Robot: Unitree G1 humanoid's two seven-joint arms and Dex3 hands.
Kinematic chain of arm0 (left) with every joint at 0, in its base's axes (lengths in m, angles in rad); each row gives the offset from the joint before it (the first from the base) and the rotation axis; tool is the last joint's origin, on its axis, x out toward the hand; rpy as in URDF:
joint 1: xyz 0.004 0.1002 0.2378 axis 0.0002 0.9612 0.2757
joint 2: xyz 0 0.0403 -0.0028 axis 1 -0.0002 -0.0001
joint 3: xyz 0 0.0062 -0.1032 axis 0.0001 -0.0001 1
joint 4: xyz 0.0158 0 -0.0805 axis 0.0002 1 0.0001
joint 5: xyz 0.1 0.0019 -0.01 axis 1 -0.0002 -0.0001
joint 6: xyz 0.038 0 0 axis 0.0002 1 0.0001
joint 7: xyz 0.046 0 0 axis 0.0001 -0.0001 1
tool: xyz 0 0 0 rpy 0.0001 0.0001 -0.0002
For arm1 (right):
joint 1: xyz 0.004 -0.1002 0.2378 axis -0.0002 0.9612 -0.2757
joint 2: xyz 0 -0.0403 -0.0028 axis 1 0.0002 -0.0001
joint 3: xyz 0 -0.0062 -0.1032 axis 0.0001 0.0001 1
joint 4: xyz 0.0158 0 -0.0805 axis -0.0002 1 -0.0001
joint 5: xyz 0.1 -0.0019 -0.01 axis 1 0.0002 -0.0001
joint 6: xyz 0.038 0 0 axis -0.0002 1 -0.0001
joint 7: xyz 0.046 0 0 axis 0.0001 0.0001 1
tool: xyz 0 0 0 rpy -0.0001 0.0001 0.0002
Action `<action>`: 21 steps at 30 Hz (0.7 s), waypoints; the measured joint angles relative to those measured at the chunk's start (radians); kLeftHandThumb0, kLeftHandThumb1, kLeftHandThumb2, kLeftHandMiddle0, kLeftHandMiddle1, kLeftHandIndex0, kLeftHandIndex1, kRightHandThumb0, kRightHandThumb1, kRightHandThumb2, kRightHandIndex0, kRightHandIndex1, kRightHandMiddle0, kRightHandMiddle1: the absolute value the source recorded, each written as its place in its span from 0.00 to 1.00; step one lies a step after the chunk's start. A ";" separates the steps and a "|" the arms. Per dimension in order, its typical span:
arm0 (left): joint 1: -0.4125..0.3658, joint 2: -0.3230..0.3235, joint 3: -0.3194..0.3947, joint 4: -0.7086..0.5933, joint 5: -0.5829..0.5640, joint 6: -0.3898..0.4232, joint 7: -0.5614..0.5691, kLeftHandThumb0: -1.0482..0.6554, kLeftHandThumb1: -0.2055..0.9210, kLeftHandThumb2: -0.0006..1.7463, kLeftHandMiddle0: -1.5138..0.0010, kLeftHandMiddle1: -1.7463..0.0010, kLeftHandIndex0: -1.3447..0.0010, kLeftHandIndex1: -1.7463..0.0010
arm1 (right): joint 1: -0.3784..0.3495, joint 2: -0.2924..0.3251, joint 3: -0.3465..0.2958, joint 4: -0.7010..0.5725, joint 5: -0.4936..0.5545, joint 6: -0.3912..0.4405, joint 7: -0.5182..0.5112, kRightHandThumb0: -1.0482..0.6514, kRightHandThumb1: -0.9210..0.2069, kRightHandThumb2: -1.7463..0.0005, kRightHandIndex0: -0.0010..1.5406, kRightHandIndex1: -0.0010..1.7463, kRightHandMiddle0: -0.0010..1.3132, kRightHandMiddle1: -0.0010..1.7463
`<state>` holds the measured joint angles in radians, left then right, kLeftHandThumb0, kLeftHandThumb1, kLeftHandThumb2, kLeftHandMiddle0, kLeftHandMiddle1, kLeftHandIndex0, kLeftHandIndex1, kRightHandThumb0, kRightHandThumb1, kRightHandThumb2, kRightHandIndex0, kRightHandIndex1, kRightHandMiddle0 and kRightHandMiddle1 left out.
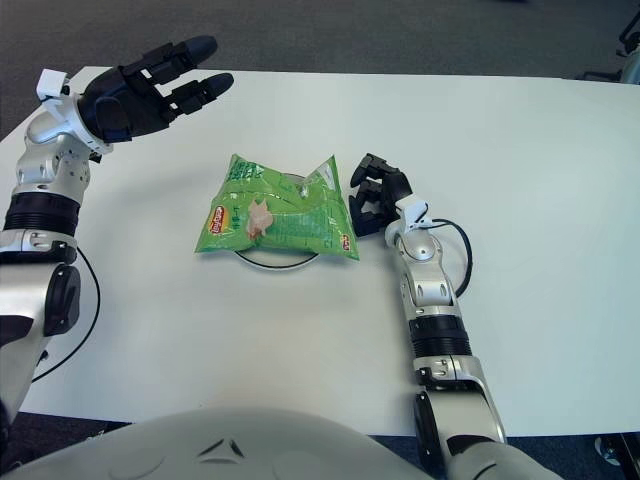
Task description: Put the snack into the plate.
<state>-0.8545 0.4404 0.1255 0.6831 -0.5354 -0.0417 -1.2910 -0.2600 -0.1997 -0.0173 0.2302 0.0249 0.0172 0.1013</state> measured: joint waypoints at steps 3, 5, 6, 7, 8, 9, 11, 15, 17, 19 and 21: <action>-0.028 -0.004 0.030 0.116 -0.001 -0.004 0.026 0.00 1.00 0.34 0.97 0.99 1.00 1.00 | -0.008 0.000 0.000 -0.003 0.000 -0.002 0.000 0.61 0.89 0.00 0.59 1.00 0.55 0.96; -0.043 -0.008 0.057 0.194 -0.003 -0.006 0.052 0.00 1.00 0.35 0.97 0.99 1.00 1.00 | -0.007 0.000 0.001 -0.003 -0.001 -0.001 0.000 0.61 0.89 0.00 0.59 1.00 0.56 0.95; -0.047 -0.013 0.076 0.237 -0.004 -0.012 0.071 0.00 1.00 0.36 0.97 0.98 1.00 1.00 | -0.005 0.001 0.002 0.001 -0.001 -0.001 0.000 0.61 0.89 0.00 0.59 1.00 0.56 0.95; -0.048 -0.019 0.094 0.270 -0.004 -0.020 0.093 0.00 1.00 0.36 0.98 0.99 1.00 1.00 | -0.005 0.001 0.003 0.003 -0.001 -0.001 0.000 0.61 0.90 0.00 0.59 1.00 0.56 0.95; -0.046 -0.026 0.112 0.298 -0.004 -0.030 0.114 0.00 1.00 0.37 0.97 0.99 1.00 1.00 | -0.005 0.001 0.002 0.003 -0.001 -0.001 -0.002 0.61 0.90 0.00 0.59 1.00 0.57 0.95; -0.041 -0.033 0.123 0.313 -0.004 -0.041 0.128 0.00 1.00 0.37 0.97 0.99 1.00 1.00 | -0.005 0.001 0.002 0.003 -0.001 -0.001 -0.003 0.61 0.90 0.00 0.59 1.00 0.57 0.95; -0.028 -0.047 0.137 0.329 0.000 -0.063 0.148 0.00 1.00 0.38 0.96 0.98 1.00 1.00 | -0.005 0.001 0.000 0.004 -0.001 -0.001 -0.007 0.61 0.90 0.00 0.59 1.00 0.57 0.95; 0.001 -0.073 0.153 0.343 0.013 -0.093 0.188 0.00 1.00 0.39 0.94 0.97 0.99 1.00 | -0.005 0.001 0.000 0.004 -0.001 -0.001 -0.009 0.61 0.90 0.00 0.59 1.00 0.56 0.95; 0.011 -0.090 0.164 0.344 0.016 -0.103 0.221 0.00 1.00 0.42 0.92 0.96 0.99 0.99 | -0.005 0.000 0.000 0.004 -0.001 0.000 -0.009 0.61 0.89 0.00 0.59 1.00 0.56 0.95; 0.023 -0.108 0.176 0.348 0.017 -0.112 0.254 0.00 1.00 0.43 0.90 0.95 0.98 0.99 | -0.005 0.000 0.001 0.004 -0.001 0.000 -0.009 0.61 0.89 0.00 0.59 1.00 0.55 0.96; 0.036 -0.123 0.187 0.353 0.017 -0.112 0.283 0.01 1.00 0.44 0.88 0.93 0.99 0.97 | -0.005 0.000 0.001 0.004 -0.001 0.002 -0.008 0.61 0.89 0.00 0.59 1.00 0.55 0.96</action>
<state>-0.8189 0.3177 0.3121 1.0365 -0.5188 -0.1542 -1.0081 -0.2652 -0.1992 -0.0158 0.2342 0.0243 0.0191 0.0929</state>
